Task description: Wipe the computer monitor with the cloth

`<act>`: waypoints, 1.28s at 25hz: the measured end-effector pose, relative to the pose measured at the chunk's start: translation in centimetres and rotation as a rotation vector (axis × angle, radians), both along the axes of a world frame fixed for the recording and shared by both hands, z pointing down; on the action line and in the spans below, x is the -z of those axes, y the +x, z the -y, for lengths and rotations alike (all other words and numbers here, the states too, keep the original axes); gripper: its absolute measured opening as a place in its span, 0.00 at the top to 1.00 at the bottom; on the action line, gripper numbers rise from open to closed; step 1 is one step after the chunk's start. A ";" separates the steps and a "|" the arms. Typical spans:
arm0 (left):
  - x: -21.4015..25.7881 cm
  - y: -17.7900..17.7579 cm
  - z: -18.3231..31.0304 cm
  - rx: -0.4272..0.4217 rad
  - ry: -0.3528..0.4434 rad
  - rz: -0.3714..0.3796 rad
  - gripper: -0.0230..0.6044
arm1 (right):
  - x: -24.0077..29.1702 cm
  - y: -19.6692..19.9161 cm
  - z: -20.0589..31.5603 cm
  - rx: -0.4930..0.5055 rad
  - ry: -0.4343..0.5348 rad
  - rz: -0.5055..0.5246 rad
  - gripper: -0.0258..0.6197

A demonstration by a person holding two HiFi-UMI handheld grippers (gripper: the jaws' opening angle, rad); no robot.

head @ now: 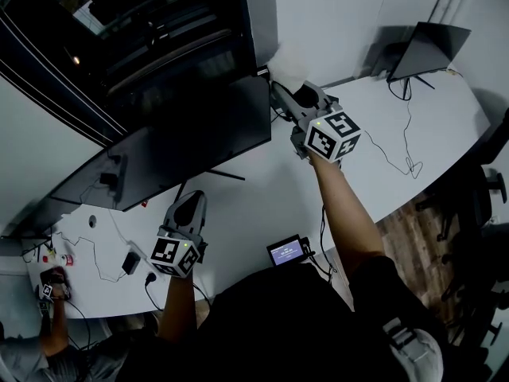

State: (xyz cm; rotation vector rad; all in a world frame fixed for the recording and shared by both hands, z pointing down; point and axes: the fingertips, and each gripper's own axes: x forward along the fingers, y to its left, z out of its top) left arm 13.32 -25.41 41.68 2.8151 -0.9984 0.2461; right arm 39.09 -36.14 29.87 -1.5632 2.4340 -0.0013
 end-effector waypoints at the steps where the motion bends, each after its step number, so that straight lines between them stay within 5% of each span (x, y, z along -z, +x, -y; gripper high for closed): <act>1: -0.2 0.0 0.1 -0.001 -0.003 0.002 0.96 | -0.2 -0.1 0.0 -0.001 -0.003 -0.012 0.78; 32: -3.9 -1.7 -0.6 0.068 -0.063 0.015 0.96 | -12.1 -0.3 0.7 0.006 -0.216 -0.054 0.78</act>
